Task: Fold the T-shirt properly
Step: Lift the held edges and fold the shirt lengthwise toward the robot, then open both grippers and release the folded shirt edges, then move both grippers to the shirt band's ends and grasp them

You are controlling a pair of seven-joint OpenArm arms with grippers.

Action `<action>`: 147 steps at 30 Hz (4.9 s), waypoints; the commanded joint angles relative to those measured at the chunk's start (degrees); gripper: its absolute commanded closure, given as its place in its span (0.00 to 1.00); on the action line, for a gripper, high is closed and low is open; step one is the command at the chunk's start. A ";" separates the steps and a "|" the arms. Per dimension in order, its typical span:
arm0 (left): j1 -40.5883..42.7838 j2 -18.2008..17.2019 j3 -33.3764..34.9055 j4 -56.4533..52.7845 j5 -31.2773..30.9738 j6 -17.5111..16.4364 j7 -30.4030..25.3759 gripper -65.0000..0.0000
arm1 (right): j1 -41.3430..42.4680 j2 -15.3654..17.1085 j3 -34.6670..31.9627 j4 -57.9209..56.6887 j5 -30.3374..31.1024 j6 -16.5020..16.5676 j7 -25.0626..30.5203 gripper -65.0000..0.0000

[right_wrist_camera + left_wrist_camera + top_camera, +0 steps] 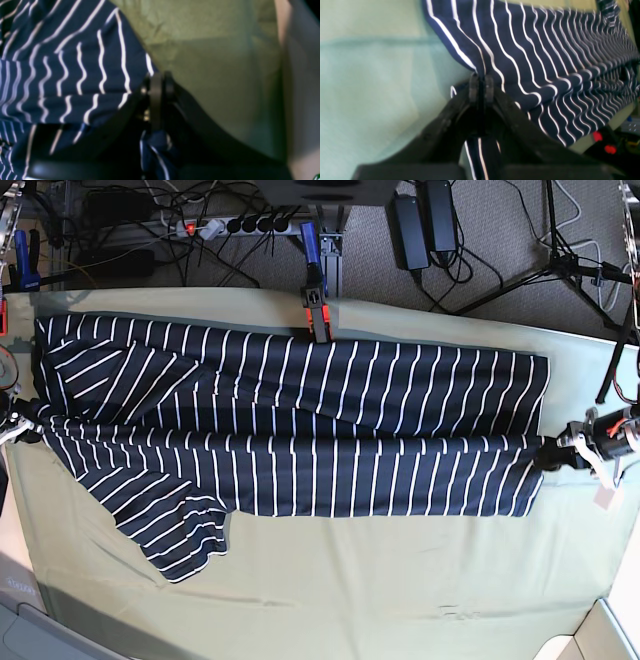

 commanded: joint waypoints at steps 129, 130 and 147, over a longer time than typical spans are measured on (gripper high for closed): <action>7.56 -2.27 -11.32 17.64 -1.09 -1.32 -2.64 0.65 | 25.07 -20.87 -2.99 -24.44 -24.92 4.94 21.33 0.37; 7.56 -2.27 -11.32 17.64 -1.11 -1.32 -2.78 0.65 | 25.07 -20.87 -2.99 -24.30 -24.26 4.94 21.00 0.37; 8.35 -1.99 -9.18 14.86 11.02 -1.32 -13.94 0.45 | 24.92 -20.90 -2.97 -22.82 -22.05 4.96 19.74 0.37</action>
